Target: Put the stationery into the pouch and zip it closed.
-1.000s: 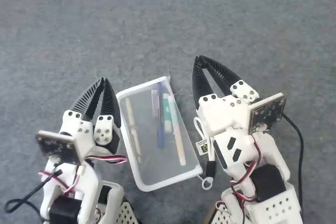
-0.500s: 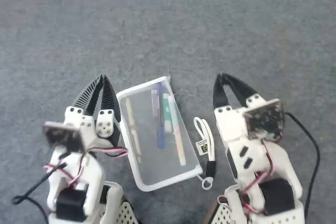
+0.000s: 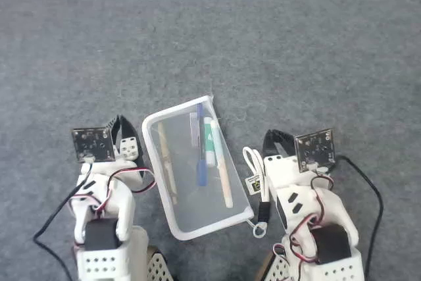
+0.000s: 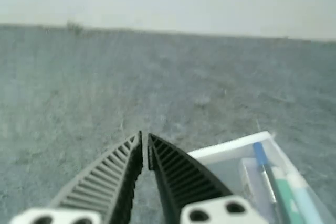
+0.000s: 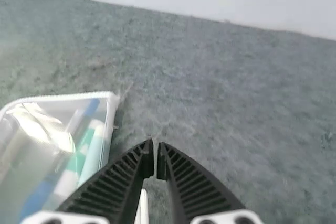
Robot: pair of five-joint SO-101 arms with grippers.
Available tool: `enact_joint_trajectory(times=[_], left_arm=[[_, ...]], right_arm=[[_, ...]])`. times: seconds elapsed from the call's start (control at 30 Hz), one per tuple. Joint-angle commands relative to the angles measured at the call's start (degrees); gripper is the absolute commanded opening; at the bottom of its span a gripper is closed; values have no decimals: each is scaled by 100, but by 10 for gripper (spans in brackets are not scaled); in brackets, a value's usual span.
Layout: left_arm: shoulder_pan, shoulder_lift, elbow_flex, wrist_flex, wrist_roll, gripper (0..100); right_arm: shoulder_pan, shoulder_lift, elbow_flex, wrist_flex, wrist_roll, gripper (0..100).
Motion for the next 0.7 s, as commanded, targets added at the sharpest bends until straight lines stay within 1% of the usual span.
enact_joint_trajectory(times=[0.0, 0.2, 0.27, 0.37, 0.5, 0.67], left_arm=[[-35, -105, 233, -9, 44, 13], [-26, -105, 541, -9, 44, 13], [-35, -105, 541, 9, 44, 13], [-44, -105, 541, 167, 35, 13], [-9, -105, 541, 554, 35, 13], [-53, -97, 541, 712, 35, 13]], right_arm=[[66, -101, 273, 13, -35, 13], [84, -101, 1222, -593, -62, 13], [171, -101, 1574, -936, -70, 13], [435, -92, 1591, -1059, -70, 13], [690, -92, 1591, -963, -70, 13], [743, -92, 1591, -400, -70, 13]])
